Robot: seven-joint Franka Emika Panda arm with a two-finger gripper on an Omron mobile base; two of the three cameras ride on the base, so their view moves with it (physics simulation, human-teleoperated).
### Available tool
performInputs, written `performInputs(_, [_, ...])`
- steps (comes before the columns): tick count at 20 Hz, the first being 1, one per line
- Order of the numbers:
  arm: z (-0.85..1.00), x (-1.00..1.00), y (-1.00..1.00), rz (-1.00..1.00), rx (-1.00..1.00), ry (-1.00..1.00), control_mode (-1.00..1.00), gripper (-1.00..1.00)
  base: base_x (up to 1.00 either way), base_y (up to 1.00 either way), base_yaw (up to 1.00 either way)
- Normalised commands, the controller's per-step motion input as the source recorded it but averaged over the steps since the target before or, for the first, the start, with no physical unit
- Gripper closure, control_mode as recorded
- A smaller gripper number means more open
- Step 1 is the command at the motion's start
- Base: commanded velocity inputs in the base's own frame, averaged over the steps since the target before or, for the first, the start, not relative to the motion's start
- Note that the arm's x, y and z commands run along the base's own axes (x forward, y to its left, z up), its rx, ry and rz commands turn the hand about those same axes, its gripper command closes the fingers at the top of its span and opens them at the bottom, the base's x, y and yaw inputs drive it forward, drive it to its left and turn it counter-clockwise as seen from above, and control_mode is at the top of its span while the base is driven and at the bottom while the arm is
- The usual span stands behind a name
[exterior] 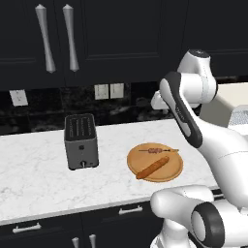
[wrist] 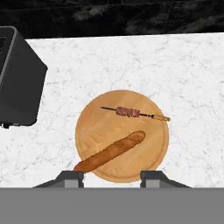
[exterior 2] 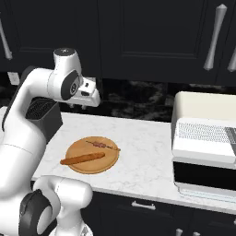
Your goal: Pick up the kebab skewer and baguette bread, and place them inside the toaster oven. Close the toaster oven door and start by setting the timer.
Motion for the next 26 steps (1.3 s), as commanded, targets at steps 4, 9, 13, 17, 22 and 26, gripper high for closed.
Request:
performInputs(4, [0.00, 0.00, 0.00, 0.00, 0.00, 0.00, 1.00, -1.00, 0.00, 0.00, 0.00])
performInputs(9, [0.00, 0.00, 0.00, 0.00, 0.00, 0.00, 1.00, -1.00, -0.34, -0.60, 0.00])
performInputs(13, [0.00, 0.00, 0.00, 0.00, 0.00, 0.00, 1.00, -1.00, -0.22, -0.99, 0.00])
performInputs(17, [0.00, 0.00, 0.00, 0.00, 0.00, 0.00, 1.00, -1.00, 0.05, -0.55, -0.04])
performInputs(22, [0.00, 0.00, 0.00, 0.00, 0.00, 0.00, 1.00, -1.00, 0.27, -0.16, -0.02])
performInputs(26, [0.00, 0.00, 0.00, 0.00, 0.00, 0.00, 1.00, -1.00, 0.52, 0.00, 0.00])
